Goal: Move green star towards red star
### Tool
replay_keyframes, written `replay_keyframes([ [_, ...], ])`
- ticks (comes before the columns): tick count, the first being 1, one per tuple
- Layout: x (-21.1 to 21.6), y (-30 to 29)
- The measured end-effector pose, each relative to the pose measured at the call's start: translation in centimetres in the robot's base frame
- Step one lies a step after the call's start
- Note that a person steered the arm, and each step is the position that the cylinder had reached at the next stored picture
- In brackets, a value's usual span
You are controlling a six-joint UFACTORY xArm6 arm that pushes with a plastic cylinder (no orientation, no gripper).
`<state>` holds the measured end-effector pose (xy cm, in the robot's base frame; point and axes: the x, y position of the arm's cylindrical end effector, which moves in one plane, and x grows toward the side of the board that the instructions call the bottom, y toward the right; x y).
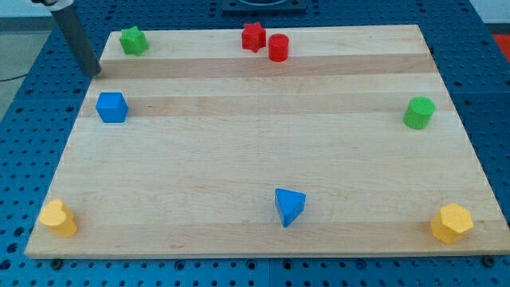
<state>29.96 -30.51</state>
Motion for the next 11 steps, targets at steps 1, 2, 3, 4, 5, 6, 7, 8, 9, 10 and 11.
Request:
replay_keyframes([
  [1,-4.2,0.1],
  [2,-6.9,0.0],
  [3,-7.3,0.9],
  [4,-10.8,1.9],
  [5,-9.5,2.3],
  [6,-7.6,4.7],
  [7,-5.6,8.8],
  [8,-4.1,14.3],
  [9,-2.7,14.1],
  [10,0.5,11.2],
  [11,1.3,11.5],
])
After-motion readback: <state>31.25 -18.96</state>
